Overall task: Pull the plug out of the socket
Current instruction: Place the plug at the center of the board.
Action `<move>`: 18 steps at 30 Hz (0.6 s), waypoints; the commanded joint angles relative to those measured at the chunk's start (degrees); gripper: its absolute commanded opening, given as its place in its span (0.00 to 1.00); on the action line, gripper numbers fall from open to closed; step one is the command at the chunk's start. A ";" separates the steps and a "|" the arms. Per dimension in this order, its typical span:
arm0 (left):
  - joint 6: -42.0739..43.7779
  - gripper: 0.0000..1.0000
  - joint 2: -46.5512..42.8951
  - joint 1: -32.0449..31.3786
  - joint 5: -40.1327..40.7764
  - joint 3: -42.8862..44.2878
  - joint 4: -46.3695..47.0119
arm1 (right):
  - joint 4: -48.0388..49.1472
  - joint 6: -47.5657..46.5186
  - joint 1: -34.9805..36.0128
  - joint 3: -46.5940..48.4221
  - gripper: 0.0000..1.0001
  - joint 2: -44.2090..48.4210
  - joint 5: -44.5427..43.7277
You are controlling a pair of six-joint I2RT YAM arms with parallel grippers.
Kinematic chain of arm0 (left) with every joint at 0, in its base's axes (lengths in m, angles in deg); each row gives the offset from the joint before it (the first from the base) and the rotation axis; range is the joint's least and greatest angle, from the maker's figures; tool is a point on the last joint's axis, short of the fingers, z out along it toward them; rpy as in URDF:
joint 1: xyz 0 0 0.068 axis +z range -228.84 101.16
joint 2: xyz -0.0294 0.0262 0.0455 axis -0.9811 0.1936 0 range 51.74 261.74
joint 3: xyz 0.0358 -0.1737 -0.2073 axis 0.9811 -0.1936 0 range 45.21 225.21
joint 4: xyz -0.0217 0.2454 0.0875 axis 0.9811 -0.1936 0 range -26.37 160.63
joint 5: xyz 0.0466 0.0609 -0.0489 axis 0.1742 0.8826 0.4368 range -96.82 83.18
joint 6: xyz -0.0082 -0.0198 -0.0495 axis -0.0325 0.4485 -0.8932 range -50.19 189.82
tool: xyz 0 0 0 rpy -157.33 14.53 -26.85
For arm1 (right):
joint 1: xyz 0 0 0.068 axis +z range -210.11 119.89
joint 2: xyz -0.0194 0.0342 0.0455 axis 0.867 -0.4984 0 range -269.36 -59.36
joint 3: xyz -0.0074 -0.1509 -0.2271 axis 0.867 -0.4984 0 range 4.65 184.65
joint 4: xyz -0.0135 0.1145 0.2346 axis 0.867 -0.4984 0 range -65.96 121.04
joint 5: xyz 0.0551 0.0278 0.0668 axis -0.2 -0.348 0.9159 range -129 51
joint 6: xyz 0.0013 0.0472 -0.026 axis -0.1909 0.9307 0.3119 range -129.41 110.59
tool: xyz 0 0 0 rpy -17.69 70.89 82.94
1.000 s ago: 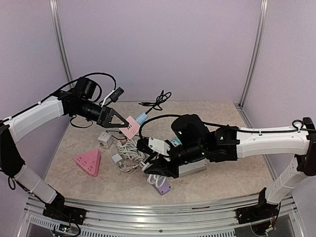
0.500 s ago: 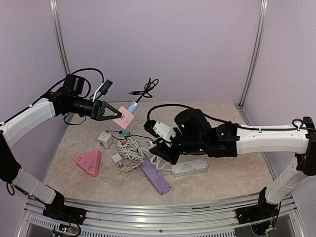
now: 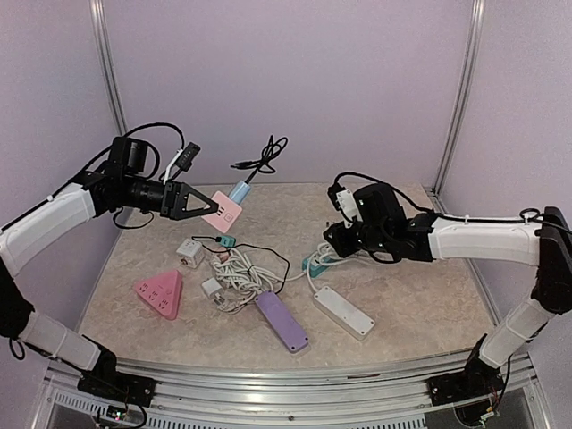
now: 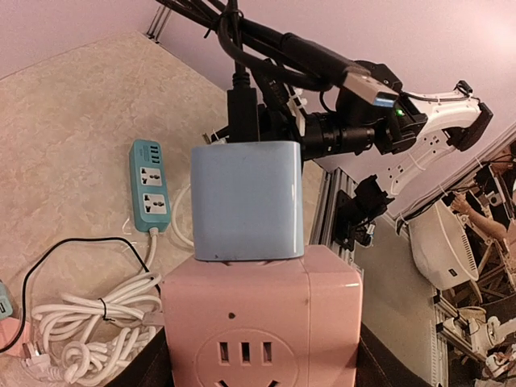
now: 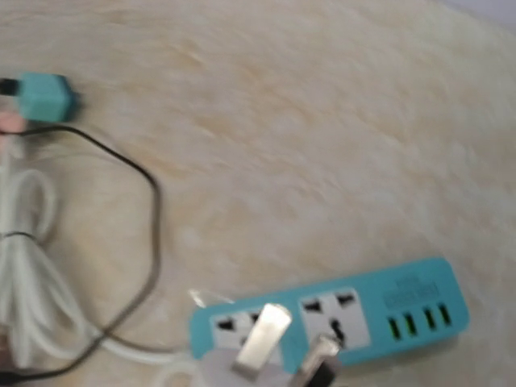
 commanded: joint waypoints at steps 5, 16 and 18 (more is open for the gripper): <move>1.10 0.00 -3.83 -1.01 0.60 -0.76 0.83 | 6.47 7.74 -4.33 -4.17 0.02 -4.73 4.79; 3.83 0.00 -6.62 -5.35 9.76 -2.05 0.76 | 9.19 9.40 -5.21 -6.55 0.52 -6.42 4.62; 3.81 0.00 -6.67 -5.51 9.75 -2.20 0.89 | 10.59 9.65 -5.62 -7.54 0.64 -5.18 5.48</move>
